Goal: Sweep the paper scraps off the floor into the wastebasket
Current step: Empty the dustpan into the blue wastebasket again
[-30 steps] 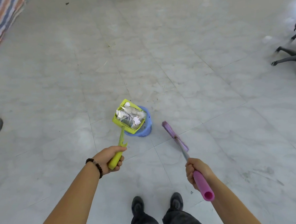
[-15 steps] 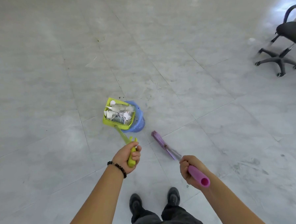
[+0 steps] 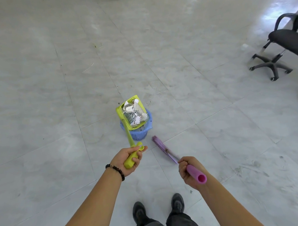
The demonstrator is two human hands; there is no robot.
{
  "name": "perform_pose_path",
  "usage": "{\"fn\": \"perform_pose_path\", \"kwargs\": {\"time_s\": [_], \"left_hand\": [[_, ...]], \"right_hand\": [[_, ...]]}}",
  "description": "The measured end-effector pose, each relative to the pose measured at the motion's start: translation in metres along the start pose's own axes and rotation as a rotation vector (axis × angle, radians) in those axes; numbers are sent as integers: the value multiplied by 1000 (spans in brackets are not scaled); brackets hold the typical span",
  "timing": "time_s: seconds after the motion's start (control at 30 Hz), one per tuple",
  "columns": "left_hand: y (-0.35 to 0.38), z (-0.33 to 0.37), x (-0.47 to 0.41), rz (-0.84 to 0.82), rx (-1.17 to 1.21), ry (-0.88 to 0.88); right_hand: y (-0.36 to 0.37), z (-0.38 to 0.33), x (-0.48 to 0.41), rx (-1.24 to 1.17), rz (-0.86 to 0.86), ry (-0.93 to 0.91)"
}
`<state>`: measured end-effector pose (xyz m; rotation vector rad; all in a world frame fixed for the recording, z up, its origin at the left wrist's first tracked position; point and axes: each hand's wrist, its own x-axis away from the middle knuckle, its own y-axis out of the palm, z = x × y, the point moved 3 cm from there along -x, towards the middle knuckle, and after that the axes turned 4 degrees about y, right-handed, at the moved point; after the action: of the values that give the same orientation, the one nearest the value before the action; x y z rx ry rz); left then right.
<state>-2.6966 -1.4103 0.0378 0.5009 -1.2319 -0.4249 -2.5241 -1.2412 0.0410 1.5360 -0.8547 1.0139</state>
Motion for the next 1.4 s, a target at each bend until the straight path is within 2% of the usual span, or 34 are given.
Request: {"fn": "perform_pose_path", "kwargs": {"time_s": [0.13,0.47,0.7,0.87,1.07,1.4], "left_hand": [[5,15,14,-66,4,14],[2,27,43,61,-255,8],[-25,2,41,235,-611,17],[-38,-20,28,335,-875,-50],[-39,-22,26,368,-1007,-75],[-43,-13,33,466,-1068,14]], "right_hand": [[0,-2,1,-2,-8,-5],[6,-9,0,8,-18,-11],[-3,-8,0,11,-40,-2],[-14,-9,-2,0,-39,3],[-18,-10,-1,13,-48,5],[-19,-9,-3,23,-64,24]]}}
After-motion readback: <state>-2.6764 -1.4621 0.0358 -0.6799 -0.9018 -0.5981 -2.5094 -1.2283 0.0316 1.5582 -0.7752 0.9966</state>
